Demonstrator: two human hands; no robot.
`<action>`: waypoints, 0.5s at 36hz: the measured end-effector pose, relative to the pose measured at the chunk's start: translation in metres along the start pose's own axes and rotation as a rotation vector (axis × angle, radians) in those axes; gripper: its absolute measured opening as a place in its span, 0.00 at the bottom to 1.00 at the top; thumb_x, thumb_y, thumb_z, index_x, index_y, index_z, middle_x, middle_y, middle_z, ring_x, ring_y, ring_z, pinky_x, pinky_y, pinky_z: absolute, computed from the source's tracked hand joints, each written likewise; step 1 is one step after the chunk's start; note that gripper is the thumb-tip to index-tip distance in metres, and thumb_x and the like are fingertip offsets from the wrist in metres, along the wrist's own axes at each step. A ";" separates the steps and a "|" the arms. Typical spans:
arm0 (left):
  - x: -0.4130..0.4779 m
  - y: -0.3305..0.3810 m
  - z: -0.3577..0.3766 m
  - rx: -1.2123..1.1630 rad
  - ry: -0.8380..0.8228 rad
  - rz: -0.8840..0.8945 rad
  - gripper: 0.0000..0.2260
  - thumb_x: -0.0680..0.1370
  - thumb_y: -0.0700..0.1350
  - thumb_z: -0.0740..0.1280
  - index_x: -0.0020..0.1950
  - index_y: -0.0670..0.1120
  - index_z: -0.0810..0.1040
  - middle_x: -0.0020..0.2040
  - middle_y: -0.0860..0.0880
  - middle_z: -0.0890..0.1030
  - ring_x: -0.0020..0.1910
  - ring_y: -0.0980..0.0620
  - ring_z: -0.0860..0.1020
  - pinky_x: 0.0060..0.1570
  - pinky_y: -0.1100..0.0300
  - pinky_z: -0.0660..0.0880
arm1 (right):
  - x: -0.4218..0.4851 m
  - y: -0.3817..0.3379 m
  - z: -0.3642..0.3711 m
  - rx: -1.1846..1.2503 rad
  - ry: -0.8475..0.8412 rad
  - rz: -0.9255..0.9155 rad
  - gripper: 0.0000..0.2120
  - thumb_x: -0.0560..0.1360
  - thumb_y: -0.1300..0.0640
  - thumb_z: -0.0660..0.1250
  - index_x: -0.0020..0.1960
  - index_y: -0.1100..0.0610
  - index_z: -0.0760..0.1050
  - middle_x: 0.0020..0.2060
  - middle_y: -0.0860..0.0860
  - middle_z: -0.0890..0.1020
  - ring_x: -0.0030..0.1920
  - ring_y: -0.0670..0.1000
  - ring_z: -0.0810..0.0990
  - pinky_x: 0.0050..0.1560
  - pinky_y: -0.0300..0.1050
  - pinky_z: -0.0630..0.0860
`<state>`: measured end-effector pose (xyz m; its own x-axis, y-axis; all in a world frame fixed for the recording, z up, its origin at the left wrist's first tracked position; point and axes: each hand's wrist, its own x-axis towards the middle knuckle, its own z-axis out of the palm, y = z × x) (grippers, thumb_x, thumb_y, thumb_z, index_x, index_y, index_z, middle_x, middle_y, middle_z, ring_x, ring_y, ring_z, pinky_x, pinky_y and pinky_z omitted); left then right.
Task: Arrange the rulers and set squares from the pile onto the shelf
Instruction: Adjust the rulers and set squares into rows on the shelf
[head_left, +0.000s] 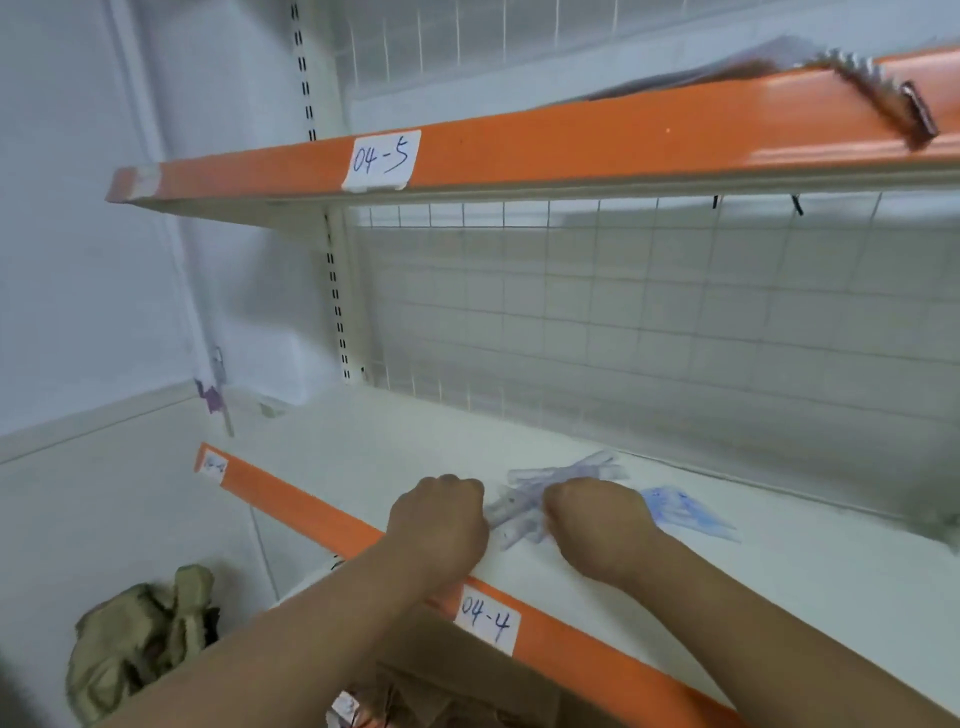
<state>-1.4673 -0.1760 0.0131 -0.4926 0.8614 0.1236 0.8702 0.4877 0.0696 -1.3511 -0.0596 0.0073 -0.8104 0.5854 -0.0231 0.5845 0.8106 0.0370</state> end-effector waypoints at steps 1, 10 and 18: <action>0.004 -0.004 0.001 0.002 -0.004 0.017 0.10 0.80 0.45 0.58 0.58 0.45 0.74 0.55 0.46 0.76 0.56 0.47 0.74 0.48 0.57 0.71 | 0.001 -0.002 0.001 0.004 0.003 0.021 0.13 0.77 0.61 0.61 0.61 0.57 0.75 0.57 0.53 0.79 0.58 0.55 0.78 0.56 0.46 0.73; 0.029 -0.014 0.022 -0.018 -0.051 0.171 0.09 0.80 0.46 0.58 0.57 0.45 0.74 0.55 0.46 0.76 0.56 0.47 0.75 0.48 0.59 0.70 | 0.008 -0.008 0.024 0.061 0.037 0.144 0.15 0.79 0.53 0.57 0.64 0.55 0.71 0.60 0.54 0.74 0.57 0.55 0.77 0.51 0.47 0.73; 0.045 -0.014 0.032 -0.027 -0.069 0.187 0.11 0.80 0.47 0.59 0.59 0.45 0.73 0.57 0.46 0.76 0.58 0.47 0.74 0.49 0.58 0.70 | 0.030 -0.013 0.028 0.052 0.062 0.145 0.20 0.77 0.49 0.58 0.67 0.52 0.69 0.60 0.54 0.72 0.60 0.55 0.73 0.51 0.48 0.73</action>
<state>-1.5016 -0.1393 -0.0136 -0.3202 0.9449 0.0685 0.9459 0.3149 0.0780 -1.3818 -0.0526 -0.0216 -0.7173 0.6956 0.0405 0.6956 0.7182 -0.0160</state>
